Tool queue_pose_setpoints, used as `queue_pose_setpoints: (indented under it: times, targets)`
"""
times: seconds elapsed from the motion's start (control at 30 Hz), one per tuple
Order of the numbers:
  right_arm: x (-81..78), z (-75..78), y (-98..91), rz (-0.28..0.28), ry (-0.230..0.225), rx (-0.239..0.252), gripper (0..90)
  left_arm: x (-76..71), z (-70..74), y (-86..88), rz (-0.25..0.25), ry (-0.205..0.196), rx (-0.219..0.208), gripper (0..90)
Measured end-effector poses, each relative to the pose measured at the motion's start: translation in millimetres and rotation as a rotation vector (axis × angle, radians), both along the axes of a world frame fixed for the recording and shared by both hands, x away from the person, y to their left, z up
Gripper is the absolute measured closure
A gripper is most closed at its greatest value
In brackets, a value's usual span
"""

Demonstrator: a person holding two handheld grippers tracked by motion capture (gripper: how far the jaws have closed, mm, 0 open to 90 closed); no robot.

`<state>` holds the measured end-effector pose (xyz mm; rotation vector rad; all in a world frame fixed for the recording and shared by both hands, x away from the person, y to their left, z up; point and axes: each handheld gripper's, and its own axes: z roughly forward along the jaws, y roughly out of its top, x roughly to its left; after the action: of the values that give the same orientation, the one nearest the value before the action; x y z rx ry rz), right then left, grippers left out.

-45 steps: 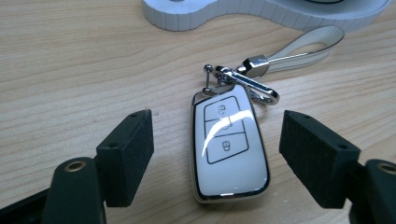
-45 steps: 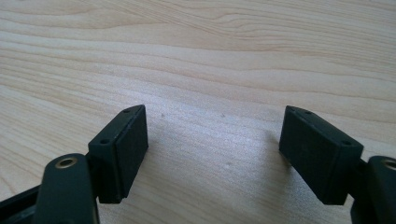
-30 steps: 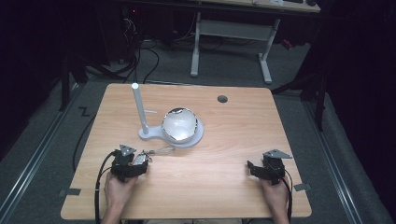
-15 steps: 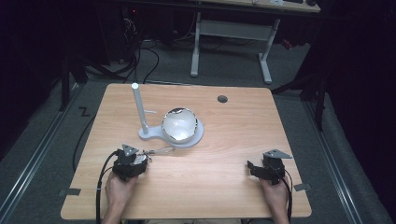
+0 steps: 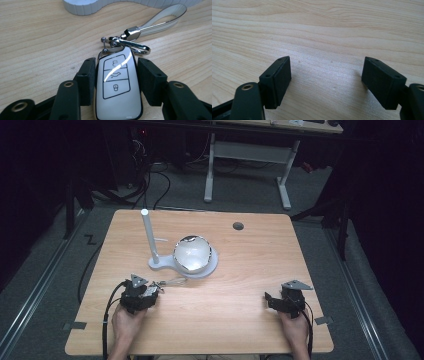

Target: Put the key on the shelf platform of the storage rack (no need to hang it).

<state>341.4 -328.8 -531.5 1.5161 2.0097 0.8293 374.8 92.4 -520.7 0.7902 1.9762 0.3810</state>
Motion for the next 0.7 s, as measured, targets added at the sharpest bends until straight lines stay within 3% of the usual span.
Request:
queue_pose_setpoints:
  times: [0.13, 0.37, 0.7]
  targets:
    - [0.0, 0.0, 0.0, 0.0, 0.0, 0.0, 24.1, -3.1, 9.3, -1.1, -0.005, -0.021, 0.003, 51.2]
    - [0.0, 0.0, 0.0, 0.001, -0.001, -0.001, 24.1, -7.7, 22.4, -0.4, -0.061, -0.035, -0.009, 51.3]
    - [-0.1, 0.0, -0.1, 0.001, -0.001, 0.0, 24.1, -15.4, 49.2, 1.2, -0.075, -0.056, -0.088, 51.4]
